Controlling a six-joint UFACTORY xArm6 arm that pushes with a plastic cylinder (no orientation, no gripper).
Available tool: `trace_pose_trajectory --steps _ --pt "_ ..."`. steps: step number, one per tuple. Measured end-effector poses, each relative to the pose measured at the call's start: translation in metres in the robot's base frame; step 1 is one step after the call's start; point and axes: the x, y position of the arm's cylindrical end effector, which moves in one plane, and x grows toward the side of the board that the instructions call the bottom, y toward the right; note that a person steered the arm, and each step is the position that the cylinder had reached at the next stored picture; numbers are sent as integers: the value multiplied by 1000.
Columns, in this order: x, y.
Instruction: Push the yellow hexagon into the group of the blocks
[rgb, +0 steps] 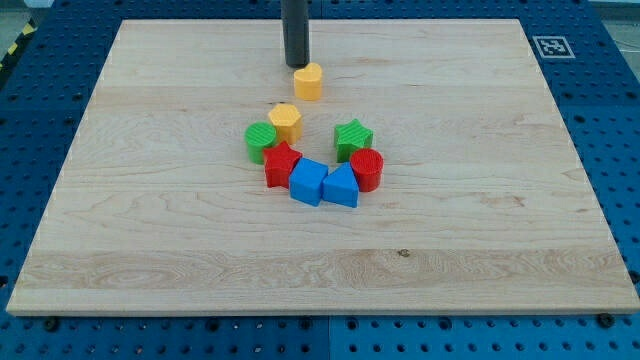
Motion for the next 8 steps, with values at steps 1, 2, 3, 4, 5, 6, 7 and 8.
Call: trace_pose_trajectory --steps 1,2,3,4,5,6,7,8 --pt "3 26" --pt "28 16" --pt "64 12" --pt "58 12" --pt "43 12" --pt "39 17" --pt "48 15" --pt "75 15"
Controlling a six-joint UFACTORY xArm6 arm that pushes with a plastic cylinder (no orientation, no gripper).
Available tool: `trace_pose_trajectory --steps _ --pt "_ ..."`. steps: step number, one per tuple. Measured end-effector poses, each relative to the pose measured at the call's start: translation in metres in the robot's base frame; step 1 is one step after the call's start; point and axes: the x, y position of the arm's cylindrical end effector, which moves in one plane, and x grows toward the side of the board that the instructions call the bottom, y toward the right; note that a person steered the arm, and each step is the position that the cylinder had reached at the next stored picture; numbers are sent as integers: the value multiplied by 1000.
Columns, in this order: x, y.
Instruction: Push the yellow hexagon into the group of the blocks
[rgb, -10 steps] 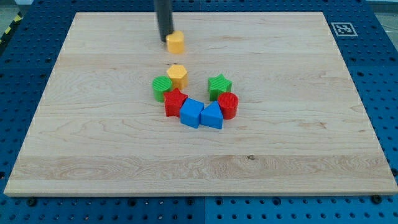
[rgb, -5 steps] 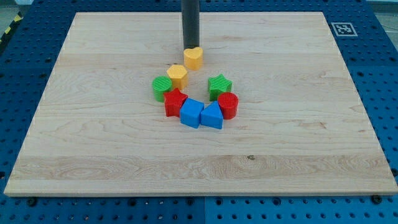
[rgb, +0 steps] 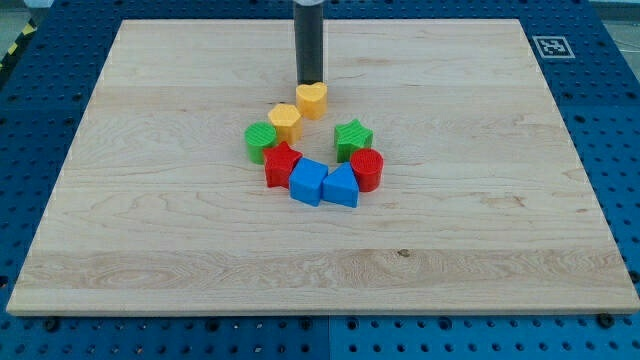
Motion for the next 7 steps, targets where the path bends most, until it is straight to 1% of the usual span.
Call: trace_pose_trajectory --steps 1,3,5,6,7 --pt "23 0" --pt "18 0" --pt "45 1" --pt "39 2" --pt "5 3"
